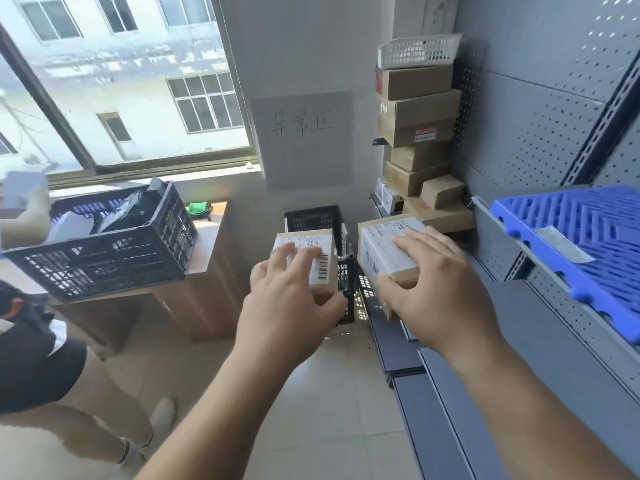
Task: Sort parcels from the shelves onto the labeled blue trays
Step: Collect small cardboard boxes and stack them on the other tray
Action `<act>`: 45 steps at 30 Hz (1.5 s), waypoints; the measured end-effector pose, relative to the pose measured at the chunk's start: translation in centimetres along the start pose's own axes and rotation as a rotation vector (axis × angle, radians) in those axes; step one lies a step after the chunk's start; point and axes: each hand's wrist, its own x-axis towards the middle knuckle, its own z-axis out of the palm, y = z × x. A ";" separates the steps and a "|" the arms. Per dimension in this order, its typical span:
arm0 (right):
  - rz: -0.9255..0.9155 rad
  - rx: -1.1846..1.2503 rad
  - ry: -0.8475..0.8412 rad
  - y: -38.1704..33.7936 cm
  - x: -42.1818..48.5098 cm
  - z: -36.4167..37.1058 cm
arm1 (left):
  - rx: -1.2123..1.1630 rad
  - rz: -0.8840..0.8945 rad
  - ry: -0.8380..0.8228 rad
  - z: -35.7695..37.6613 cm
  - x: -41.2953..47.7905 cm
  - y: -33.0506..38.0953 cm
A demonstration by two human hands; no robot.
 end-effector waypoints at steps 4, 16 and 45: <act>0.042 0.002 0.022 1.5 4.5 1.6 | -0.016 0.032 -0.009 1.3 6.1 -0.1; 0.253 -0.124 0.242 4.1 15.9 3.1 | -0.155 0.342 -0.118 4.8 25.3 2.3; 0.949 -0.507 0.796 21.1 9.1 -13.3 | -0.439 1.156 -0.505 21.6 28.8 33.2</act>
